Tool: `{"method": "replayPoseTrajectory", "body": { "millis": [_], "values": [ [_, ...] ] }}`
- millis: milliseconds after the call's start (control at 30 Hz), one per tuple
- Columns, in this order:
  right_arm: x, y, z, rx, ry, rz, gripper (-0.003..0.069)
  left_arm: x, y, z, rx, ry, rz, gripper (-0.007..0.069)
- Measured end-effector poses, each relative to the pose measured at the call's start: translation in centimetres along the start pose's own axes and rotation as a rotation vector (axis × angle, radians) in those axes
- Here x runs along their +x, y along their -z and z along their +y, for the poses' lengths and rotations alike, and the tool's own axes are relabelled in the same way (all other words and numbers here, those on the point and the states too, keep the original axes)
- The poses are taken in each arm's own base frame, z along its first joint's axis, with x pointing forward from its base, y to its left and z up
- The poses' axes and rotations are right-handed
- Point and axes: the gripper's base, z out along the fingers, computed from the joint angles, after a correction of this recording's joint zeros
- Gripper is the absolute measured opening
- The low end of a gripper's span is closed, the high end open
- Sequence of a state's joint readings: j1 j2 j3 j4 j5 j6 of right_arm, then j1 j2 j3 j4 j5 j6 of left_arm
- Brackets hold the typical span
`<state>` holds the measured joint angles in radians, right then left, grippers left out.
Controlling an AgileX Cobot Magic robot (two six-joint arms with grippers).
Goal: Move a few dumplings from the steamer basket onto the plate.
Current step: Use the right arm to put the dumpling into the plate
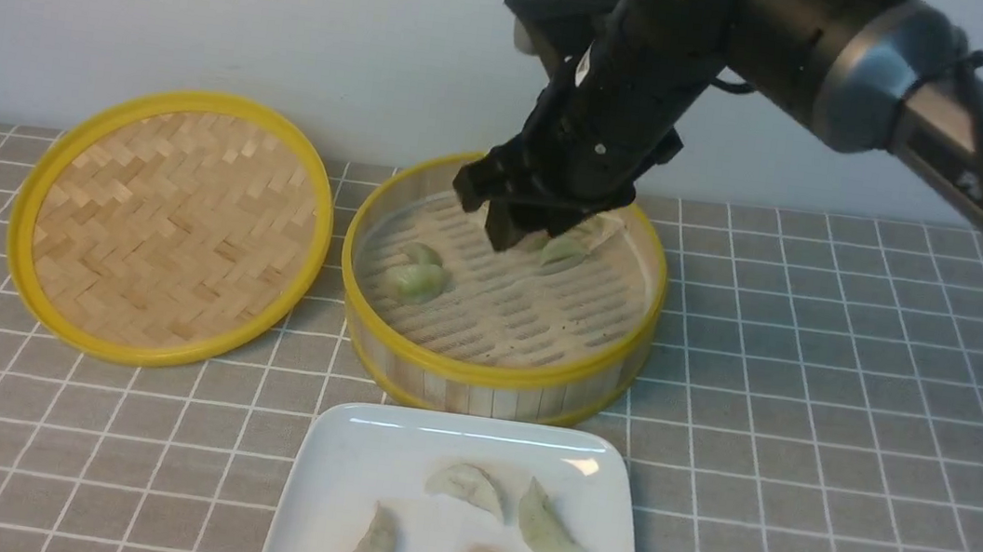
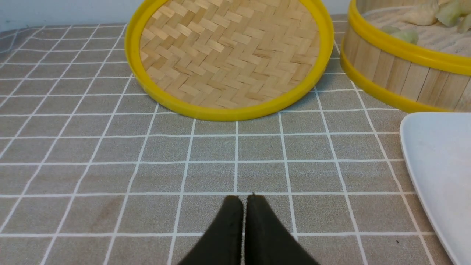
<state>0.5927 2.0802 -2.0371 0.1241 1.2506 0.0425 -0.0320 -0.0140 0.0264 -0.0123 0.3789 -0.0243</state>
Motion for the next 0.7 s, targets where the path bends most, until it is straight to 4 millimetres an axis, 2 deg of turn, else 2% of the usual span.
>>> {"method": "replayPoseTrajectory", "body": {
  "millis": [100,200,267,500,600,700],
  "values": [
    [4.2,0.8,3.3,-0.055,0.044,0.11,0.0316,0.0,0.0,0.0,0.0,0.0,0.0,-0.0005],
    [7.4,-0.1,5.1,-0.07,0.077,0.21,0.0316,0.0,0.0,0.0,0.0,0.0,0.0,-0.0005],
    [9.2,-1.2,5.6,-0.066,0.086,0.278,0.0316,0.0,0.0,0.0,0.0,0.0,0.0,-0.0005],
    [12.9,-4.1,5.2,-0.037,0.056,0.425,0.0316,0.0,0.0,0.0,0.0,0.0,0.0,-0.0005],
    [13.3,-5.0,5.0,-0.021,0.059,0.449,0.032,0.0,0.0,0.0,0.0,0.0,0.0,-0.0005],
    [13.3,-5.4,4.9,-0.016,0.059,0.453,0.0371,0.0,0.0,0.0,0.0,0.0,0.0,-0.0005]
  ]
}}
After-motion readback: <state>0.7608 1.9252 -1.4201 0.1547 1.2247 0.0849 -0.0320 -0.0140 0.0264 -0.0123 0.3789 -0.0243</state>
